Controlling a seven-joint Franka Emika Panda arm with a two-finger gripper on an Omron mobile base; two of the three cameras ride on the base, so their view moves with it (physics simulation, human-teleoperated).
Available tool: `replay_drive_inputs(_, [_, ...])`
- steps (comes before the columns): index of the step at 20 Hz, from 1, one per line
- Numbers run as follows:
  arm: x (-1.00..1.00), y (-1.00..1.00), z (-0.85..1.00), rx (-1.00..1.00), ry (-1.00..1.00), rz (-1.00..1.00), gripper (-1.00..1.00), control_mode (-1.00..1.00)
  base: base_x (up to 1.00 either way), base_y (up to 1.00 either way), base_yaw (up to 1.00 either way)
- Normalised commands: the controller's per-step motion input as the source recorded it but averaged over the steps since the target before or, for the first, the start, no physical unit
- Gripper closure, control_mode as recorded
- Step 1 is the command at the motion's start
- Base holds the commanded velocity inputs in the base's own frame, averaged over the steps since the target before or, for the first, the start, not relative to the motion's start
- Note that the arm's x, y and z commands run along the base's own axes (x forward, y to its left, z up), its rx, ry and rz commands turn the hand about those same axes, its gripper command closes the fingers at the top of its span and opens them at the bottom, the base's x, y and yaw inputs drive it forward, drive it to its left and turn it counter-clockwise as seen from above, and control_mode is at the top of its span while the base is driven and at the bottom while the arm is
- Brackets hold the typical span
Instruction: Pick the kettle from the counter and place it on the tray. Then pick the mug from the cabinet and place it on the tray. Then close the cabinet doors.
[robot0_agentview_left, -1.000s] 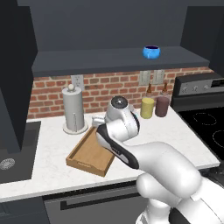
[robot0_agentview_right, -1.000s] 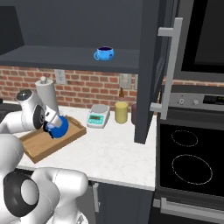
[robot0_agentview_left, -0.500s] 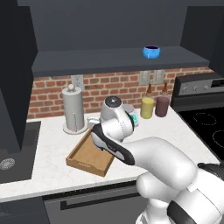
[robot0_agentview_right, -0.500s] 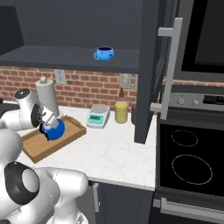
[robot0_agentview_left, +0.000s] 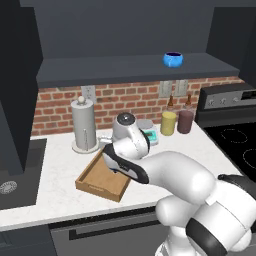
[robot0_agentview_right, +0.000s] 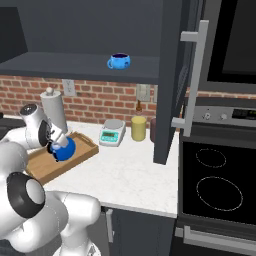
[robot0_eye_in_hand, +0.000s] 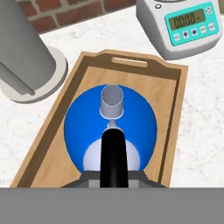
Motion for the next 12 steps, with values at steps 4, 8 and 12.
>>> replay_drive_inputs(4, [0.01, -0.11, -0.17, 0.0, -0.09, -0.02, 1.0, -1.0, 0.0, 0.0, 0.0])
replay_drive_inputs(8, [0.1, -0.11, -0.16, 0.0, -0.08, -0.04, 1.0, -1.0, 0.0, 0.0, 0.0])
replay_drive_inputs(12, [0.16, -0.11, -0.22, 0.0, -0.04, -0.04, 1.0, -1.0, 0.0, 0.0, 0.0])
